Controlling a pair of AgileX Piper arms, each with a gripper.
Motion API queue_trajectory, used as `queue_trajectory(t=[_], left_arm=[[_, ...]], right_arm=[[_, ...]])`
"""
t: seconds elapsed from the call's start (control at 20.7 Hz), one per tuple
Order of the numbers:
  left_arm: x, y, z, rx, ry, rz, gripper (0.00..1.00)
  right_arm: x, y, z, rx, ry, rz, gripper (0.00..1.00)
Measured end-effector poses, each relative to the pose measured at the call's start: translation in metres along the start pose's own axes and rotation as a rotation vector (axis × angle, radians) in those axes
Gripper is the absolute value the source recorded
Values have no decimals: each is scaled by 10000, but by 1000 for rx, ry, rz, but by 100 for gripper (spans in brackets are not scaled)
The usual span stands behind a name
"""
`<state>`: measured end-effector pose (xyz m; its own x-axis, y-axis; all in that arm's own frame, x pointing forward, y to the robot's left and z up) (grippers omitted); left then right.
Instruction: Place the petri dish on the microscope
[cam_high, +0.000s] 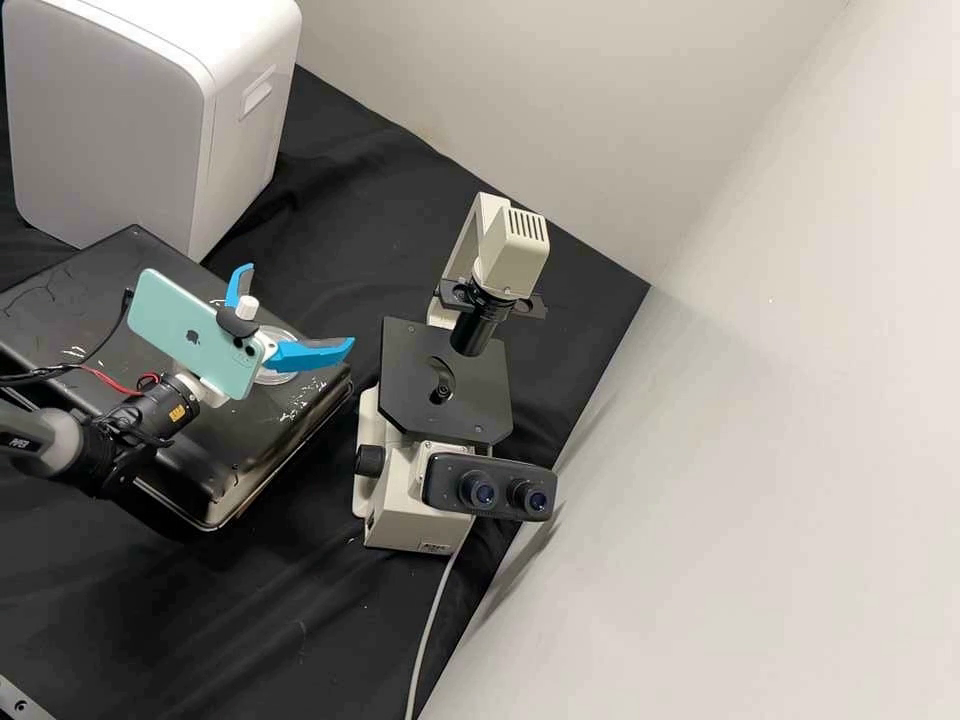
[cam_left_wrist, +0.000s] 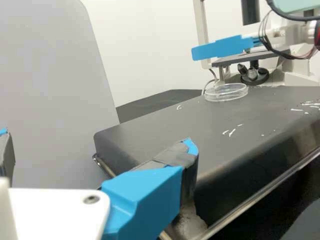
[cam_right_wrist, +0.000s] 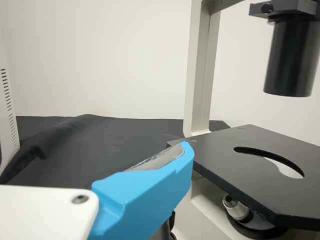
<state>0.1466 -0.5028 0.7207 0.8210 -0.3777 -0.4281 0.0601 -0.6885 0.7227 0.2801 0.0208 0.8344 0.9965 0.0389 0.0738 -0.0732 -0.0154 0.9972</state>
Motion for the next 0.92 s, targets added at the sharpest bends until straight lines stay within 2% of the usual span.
queue_trajectory(t=[0.14,0.24,0.43,0.68,0.82,0.92], left_arm=[[0,0,0,0,0,0,100],[0,0,2,0,-1,0,100],[-1,-1,22,0,-13,-1,100],[-1,-1,22,0,-13,-1,100],[-1,-1,22,0,-13,-1,100],[-1,-1,22,0,-13,-1,100]], right_arm=[[-99,-15,23,-8,26,10,100],[-151,-33,41,-7,29,12,100],[-216,-88,84,-12,17,-18,100],[-229,-174,162,-14,-13,-53,100],[-215,-268,185,-12,-21,-89,100],[-208,-325,203,-26,-27,-112,100]])
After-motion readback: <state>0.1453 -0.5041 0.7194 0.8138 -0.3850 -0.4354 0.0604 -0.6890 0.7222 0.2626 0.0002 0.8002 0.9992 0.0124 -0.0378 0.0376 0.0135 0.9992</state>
